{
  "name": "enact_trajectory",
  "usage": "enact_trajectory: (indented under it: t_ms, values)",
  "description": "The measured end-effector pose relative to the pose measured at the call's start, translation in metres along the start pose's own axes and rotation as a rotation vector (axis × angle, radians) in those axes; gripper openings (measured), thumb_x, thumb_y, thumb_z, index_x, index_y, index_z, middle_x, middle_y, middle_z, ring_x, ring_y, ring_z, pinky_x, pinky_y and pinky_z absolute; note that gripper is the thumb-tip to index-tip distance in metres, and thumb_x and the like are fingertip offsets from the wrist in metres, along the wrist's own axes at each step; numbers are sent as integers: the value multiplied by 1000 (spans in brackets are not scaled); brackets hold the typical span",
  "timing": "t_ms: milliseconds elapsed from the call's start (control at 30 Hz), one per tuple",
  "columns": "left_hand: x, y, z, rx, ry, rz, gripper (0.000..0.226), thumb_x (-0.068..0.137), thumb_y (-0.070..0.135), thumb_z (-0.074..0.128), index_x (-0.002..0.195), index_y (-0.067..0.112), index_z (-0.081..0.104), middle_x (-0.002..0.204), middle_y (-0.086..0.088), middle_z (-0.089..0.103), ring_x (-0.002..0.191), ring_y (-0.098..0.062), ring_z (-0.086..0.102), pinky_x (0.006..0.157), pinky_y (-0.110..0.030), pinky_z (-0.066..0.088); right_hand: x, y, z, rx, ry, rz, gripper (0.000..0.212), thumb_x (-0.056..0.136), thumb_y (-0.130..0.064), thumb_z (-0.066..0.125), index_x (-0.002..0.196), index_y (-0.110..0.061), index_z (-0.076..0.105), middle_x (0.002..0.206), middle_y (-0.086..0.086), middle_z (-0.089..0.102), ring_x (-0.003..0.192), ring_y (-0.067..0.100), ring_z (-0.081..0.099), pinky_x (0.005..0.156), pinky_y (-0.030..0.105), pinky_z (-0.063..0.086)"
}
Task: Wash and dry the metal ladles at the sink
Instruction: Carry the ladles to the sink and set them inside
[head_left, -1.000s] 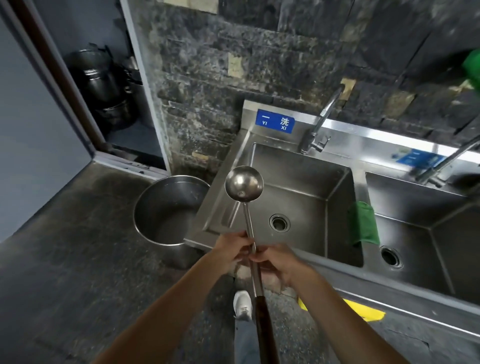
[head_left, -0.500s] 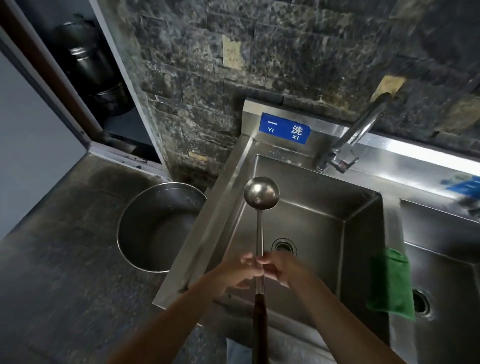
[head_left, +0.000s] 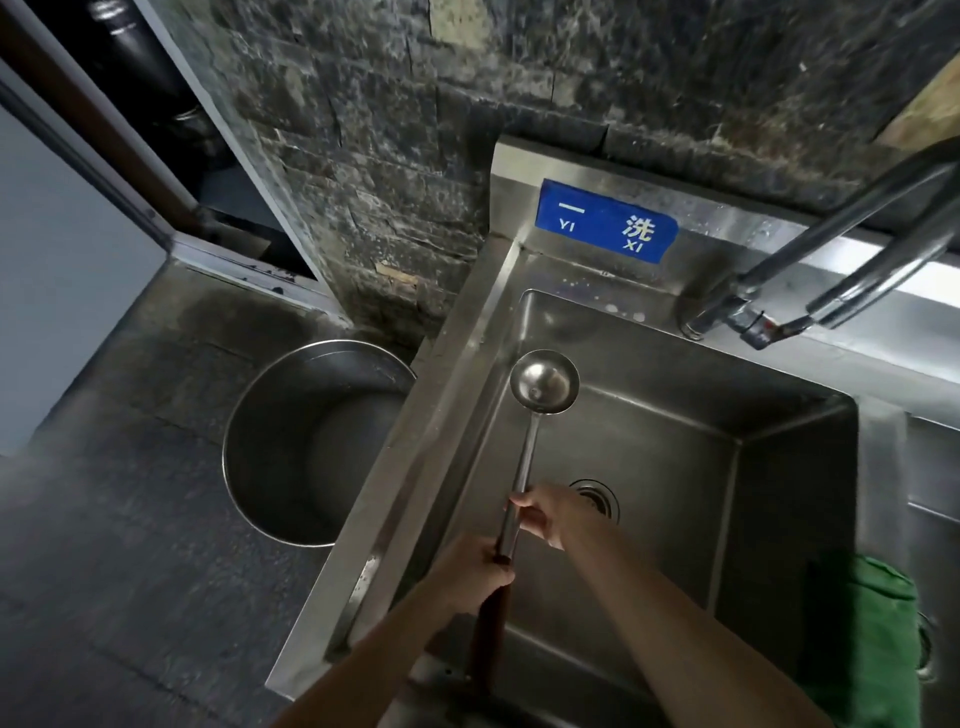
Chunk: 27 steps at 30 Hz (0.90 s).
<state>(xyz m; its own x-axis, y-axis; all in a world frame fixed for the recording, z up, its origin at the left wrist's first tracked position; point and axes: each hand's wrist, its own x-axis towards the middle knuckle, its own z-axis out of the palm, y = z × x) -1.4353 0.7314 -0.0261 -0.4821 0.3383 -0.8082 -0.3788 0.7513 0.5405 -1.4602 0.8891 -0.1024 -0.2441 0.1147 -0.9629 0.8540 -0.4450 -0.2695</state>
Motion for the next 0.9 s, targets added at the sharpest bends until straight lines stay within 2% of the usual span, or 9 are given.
enact_trajectory:
  t_ms: [100, 233, 333, 433, 500, 633, 767, 833, 900]
  values:
    - [18, -3, -5, 19, 55, -14, 15, 88, 15, 62, 91, 3, 70, 77, -5, 64, 73, -15, 63, 68, -27, 48, 21, -9, 7, 15, -10, 31, 10, 90, 10, 66, 97, 4, 65, 97, 15, 74, 85, 24, 73, 53, 29, 59]
    - [34, -11, -10, 89, 100, -47, 13, 86, 25, 59, 88, 19, 70, 83, -3, 71, 84, -19, 69, 80, -36, 56, 43, -10, 15, 45, -19, 60, 16, 87, 9, 69, 102, 6, 67, 105, 19, 76, 98, 28, 75, 70, 34, 62]
    - [42, -15, -12, 120, 131, -54, 17, 86, 29, 55, 93, 21, 68, 83, -3, 70, 85, -21, 70, 83, -42, 58, 56, -10, 19, 52, -24, 60, 16, 87, 10, 69, 103, 8, 66, 100, 20, 75, 87, 28, 76, 73, 37, 62]
    - [43, -16, -12, 124, 169, -73, 26, 91, 23, 51, 112, 17, 66, 87, -6, 70, 84, -22, 69, 76, -37, 58, 62, -10, 24, 54, -25, 55, 11, 88, 12, 68, 97, 8, 65, 94, 19, 74, 82, 29, 74, 70, 38, 63]
    - [45, -19, -12, 115, 188, -93, 37, 94, 19, 49, 131, 16, 58, 94, -4, 69, 87, -22, 68, 70, -31, 51, 64, -9, 29, 70, -34, 42, 9, 88, 15, 66, 94, 9, 63, 97, 21, 72, 94, 33, 73, 78, 38, 61]
    - [46, -27, -11, 125, 196, -131, 51, 97, 14, 48, 147, 18, 40, 122, -10, 65, 106, -26, 66, 86, -33, 54, 73, -2, 37, 122, -49, 9, 39, 85, 14, 69, 122, 16, 59, 119, 28, 68, 113, 38, 68, 85, 37, 61]
    - [47, -31, -10, 164, 228, -107, 55, 95, 13, 49, 148, 18, 37, 133, -11, 60, 119, -28, 60, 97, -37, 51, 84, 0, 37, 120, -42, -6, 46, 82, 13, 73, 125, 16, 58, 113, 26, 68, 82, 30, 70, 53, 29, 62]
    - [46, -33, -7, 175, 241, -104, 54, 93, 14, 50, 145, 18, 40, 130, -9, 61, 121, -28, 59, 98, -38, 51, 84, 1, 38, 54, -33, -32, 42, 82, 10, 76, 121, 13, 61, 104, 22, 71, 74, 25, 70, 54, 29, 62]
    - [46, -36, -4, 194, 259, -85, 55, 88, 17, 54, 142, 20, 41, 123, -7, 65, 117, -26, 61, 96, -40, 53, 84, 3, 38, -42, 3, -65, 28, 82, 3, 79, 107, 6, 66, 87, 14, 70, 67, 20, 68, 66, 30, 62]
